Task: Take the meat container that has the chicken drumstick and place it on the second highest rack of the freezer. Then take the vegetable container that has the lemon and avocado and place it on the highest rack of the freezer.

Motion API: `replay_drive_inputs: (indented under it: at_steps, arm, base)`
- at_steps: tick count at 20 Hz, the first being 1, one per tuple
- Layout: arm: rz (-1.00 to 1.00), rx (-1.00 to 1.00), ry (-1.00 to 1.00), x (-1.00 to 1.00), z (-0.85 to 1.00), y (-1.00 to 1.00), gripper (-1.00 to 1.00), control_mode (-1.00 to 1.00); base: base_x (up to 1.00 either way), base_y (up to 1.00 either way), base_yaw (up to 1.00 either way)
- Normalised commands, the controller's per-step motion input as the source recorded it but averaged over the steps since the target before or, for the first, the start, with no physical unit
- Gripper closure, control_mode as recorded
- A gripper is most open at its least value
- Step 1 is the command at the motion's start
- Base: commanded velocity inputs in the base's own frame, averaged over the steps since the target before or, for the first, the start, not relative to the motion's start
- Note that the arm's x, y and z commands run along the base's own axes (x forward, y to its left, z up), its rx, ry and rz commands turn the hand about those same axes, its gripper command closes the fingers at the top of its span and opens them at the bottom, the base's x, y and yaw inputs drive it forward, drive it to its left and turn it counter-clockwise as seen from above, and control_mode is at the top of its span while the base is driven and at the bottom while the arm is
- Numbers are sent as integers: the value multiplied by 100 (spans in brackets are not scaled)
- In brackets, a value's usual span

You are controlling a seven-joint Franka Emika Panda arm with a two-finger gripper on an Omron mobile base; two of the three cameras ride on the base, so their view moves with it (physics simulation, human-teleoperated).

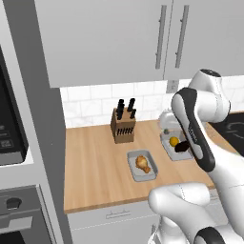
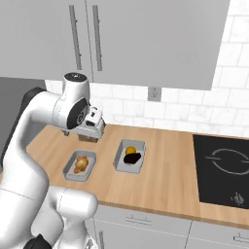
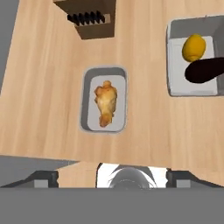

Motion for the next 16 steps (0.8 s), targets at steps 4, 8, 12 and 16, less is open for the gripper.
replay_drive_inputs:
  at_steps: [4,8,12,16]
  arm:
    - [-4,0,17,-4,-69,3,-100,-100]
    - [-2,0,12,0,-81,7,-100,-100]
    - [-1,0,9,0,-67,7,-100,-100]
    - [-2,0,16,2,-48,16,-100,-100]
  base:
    - [0,0,0]
    - [0,0,0]
    - [0,0,0]
    - [0,0,0]
